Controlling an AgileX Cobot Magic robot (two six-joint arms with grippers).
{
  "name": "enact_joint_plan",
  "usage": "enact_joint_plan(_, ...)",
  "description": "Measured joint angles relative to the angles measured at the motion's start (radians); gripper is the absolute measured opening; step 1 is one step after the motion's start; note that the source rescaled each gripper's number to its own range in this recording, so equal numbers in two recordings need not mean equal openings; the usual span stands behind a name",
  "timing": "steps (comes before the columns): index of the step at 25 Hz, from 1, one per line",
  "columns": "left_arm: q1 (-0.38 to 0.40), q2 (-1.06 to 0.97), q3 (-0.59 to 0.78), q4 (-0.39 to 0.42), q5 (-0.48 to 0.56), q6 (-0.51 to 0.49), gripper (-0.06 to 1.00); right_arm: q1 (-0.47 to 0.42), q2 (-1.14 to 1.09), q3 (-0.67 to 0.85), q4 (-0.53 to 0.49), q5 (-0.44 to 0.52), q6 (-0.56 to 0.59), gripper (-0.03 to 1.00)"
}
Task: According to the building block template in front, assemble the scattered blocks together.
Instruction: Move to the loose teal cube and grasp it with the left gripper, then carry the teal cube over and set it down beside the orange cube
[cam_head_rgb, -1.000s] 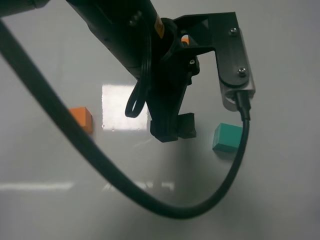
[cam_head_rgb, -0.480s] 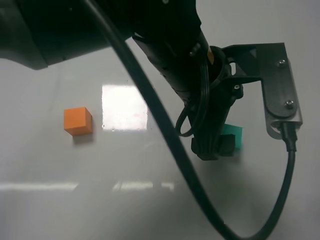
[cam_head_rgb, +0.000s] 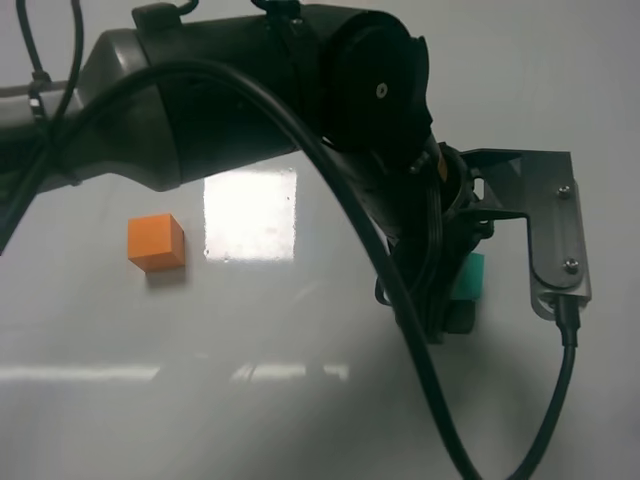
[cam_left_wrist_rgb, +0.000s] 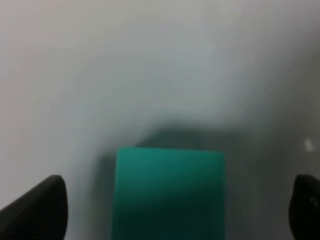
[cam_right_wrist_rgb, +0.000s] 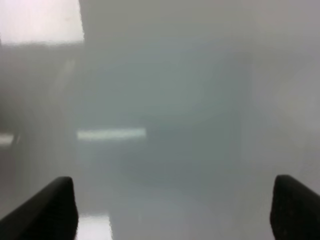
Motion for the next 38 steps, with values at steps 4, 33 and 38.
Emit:
enact_joint_plan(4, 0.008, 0.004, 0.000, 0.016, 0.000, 0.000, 0.83, 0.000, 0.000, 0.000, 0.000, 0.000, 0.000, 0.54)
enact_joint_plan(33, 0.008, -0.099, 0.000, 0.120, 0.061, -0.275, 0.00, 0.000, 0.000, 0.000, 0.000, 0.000, 0.000, 0.45)
enact_joint_plan(38, -0.016, -0.180, 0.000, 0.199, 0.164, -0.389, 0.00, 0.000, 0.000, 0.000, 0.000, 0.000, 0.000, 0.42)
